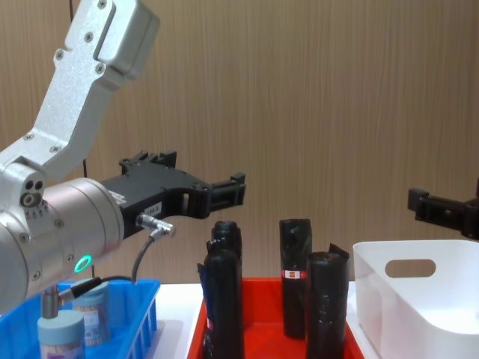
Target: Pick the cotton swabs from the blue box and place them into the white box.
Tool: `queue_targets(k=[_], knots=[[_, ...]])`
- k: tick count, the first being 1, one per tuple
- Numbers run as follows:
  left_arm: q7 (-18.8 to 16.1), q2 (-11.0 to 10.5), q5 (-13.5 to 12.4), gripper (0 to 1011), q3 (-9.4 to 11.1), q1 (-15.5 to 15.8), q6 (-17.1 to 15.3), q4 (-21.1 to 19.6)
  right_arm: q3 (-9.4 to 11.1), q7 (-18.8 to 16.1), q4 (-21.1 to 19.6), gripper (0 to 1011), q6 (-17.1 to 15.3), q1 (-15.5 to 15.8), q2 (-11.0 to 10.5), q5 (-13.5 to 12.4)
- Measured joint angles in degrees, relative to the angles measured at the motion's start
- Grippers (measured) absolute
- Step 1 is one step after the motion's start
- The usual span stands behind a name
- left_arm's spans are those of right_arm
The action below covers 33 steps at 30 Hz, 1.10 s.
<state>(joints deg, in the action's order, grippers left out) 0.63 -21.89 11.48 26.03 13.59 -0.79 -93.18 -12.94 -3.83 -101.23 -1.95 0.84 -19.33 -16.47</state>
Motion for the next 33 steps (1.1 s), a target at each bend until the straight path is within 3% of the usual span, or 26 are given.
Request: queue_targets(k=[33], knots=[[0.1,-0.2,0.0,1004,-0.2,-0.1,0.2,0.0,0.0,0.0,0.0,1002,0.0,0.0,0.0,0.0]])
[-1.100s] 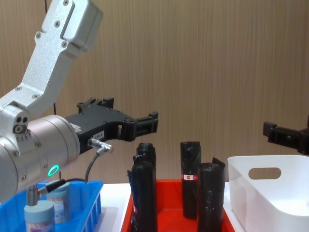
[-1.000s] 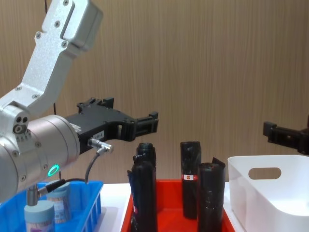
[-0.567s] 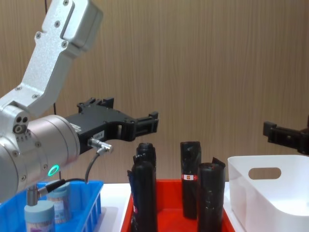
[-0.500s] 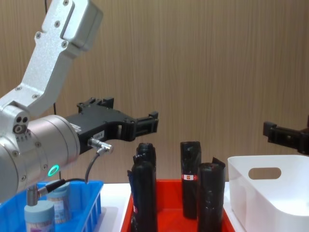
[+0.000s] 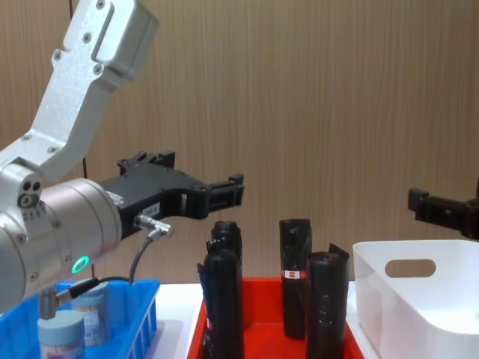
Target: Pick the cotton swabs from the blue box and place them into the white box.
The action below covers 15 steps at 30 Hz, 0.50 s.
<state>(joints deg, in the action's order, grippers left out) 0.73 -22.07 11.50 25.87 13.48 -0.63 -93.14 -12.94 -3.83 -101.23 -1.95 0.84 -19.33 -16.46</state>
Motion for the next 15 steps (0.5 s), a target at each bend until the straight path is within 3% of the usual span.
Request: queue_targets(k=[15], knots=[[-0.8,-3.0,2.9,1004,-1.8,-2.5,0.5,-1.8,0.0,0.0,0.0,1002,0.0,0.0,0.0,0.0]])
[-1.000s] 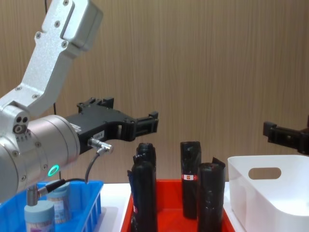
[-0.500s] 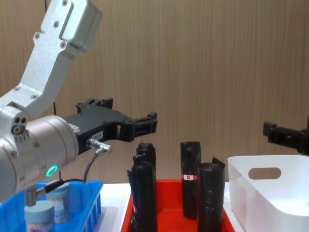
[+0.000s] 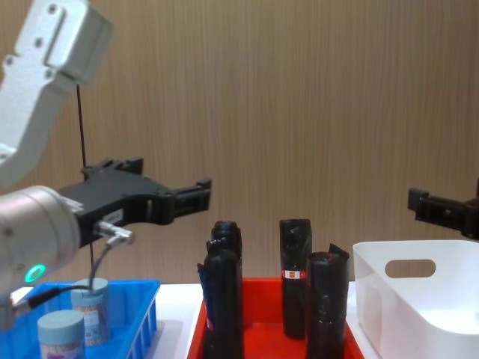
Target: Pick the cotton swabs from the blue box and place them into the white box.
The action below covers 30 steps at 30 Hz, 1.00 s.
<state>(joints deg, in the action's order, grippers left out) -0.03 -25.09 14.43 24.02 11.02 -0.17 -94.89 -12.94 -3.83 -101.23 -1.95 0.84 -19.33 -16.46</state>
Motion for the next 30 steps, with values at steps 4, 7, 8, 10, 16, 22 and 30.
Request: queue_targets(k=[4,7,8,10,16,22,30], knots=[[-1.2,-1.6,1.1,1004,-0.8,-1.4,-0.5,-1.3,0.0,0.0,0.0,1002,0.0,0.0,0.0,0.0],[-2.0,-2.6,1.9,1004,-1.4,-2.3,-0.9,-2.2,0.0,0.0,0.0,1002,0.0,0.0,0.0,0.0],[-2.3,-2.8,2.2,1004,-1.5,-2.5,-1.1,-2.4,0.0,0.0,0.0,1002,0.0,0.0,0.0,0.0],[-2.8,-3.3,2.7,1004,-1.8,-3.1,-1.3,-2.9,0.0,0.0,0.0,1002,0.0,0.0,0.0,0.0],[-5.0,-5.1,4.9,1004,-2.8,-5.1,-2.2,-4.4,0.0,0.0,0.0,1002,0.0,0.0,0.0,0.0],[-7.3,-6.7,7.2,1004,-3.8,-7.0,-3.5,-5.8,0.0,0.0,0.0,1002,0.0,0.0,0.0,0.0],[-9.5,-8.3,10.5,1004,-5.1,-8.8,-6.0,-6.8,0.0,0.0,0.0,1002,0.0,0.0,0.0,0.0]])
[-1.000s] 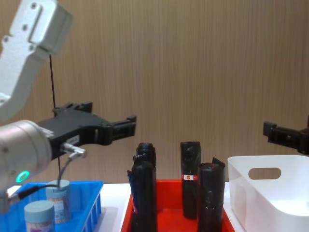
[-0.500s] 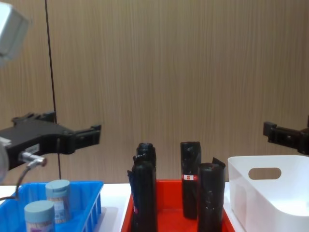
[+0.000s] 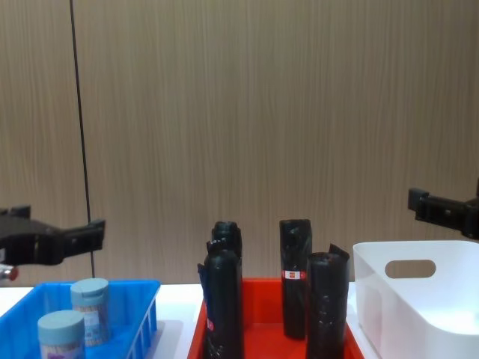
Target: Pick the cotton swabs from the blue box and place them into the white box.
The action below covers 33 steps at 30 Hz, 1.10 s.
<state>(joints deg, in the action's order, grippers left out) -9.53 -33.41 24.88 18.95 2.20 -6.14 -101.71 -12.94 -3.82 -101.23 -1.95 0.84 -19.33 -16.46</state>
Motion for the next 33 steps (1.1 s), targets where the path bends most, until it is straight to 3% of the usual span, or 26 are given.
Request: queue_targets(k=[13,33], knots=[[-0.7,-0.1,4.3,1004,-1.8,0.6,-4.9,2.3,0.0,0.0,0.0,1002,0.0,0.0,0.0,0.0],[3.0,5.2,5.2,1004,-2.0,8.5,-11.9,13.7,0.0,0.0,0.0,1002,0.0,0.0,0.0,0.0]])
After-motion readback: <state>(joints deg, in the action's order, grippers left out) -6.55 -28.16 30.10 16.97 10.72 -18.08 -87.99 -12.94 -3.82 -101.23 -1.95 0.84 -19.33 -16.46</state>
